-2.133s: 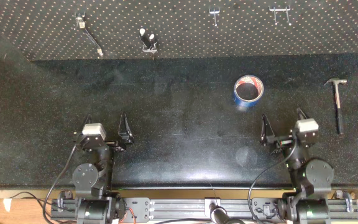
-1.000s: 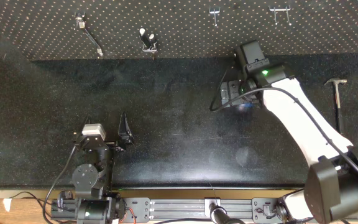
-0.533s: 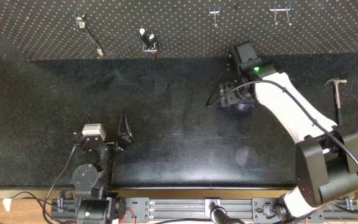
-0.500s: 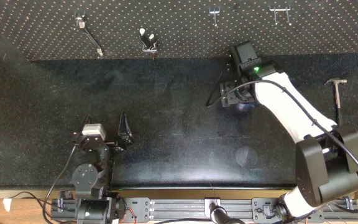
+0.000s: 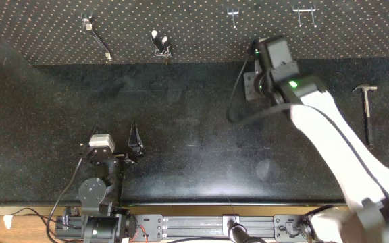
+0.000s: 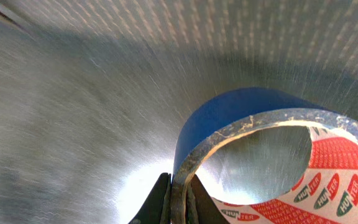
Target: Place Tools Onto Pegboard
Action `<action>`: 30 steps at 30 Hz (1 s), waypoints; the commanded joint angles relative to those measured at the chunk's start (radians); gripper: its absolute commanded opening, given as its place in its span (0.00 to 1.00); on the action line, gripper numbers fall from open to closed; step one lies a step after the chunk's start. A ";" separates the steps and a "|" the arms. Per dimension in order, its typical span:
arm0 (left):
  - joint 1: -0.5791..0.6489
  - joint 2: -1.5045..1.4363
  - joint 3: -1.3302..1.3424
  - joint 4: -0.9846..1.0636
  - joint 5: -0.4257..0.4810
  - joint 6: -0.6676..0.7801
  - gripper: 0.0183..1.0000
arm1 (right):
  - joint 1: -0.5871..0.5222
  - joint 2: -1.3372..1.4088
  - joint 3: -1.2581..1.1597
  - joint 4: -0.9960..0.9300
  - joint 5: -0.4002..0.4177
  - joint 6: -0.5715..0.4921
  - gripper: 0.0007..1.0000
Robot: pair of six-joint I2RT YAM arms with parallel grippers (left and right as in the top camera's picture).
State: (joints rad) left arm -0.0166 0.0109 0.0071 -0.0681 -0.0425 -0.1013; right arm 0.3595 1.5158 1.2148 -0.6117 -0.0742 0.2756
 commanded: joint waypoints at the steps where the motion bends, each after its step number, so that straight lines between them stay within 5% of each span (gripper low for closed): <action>1: 0.003 -0.007 -0.002 -0.008 0.010 0.005 1.00 | 0.092 -0.262 0.020 0.083 0.074 0.001 0.07; 10: 0.003 -0.007 -0.002 -0.008 0.010 0.005 1.00 | 0.247 -0.226 0.020 0.307 0.386 -0.004 0.07; 30: 0.003 -0.007 -0.002 -0.008 0.010 0.005 1.00 | 0.244 0.142 0.020 0.640 0.459 -0.030 0.07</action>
State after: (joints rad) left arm -0.0166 0.0109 0.0071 -0.0681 -0.0425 -0.1013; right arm 0.6014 1.6207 1.2297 -0.0097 0.3584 0.2565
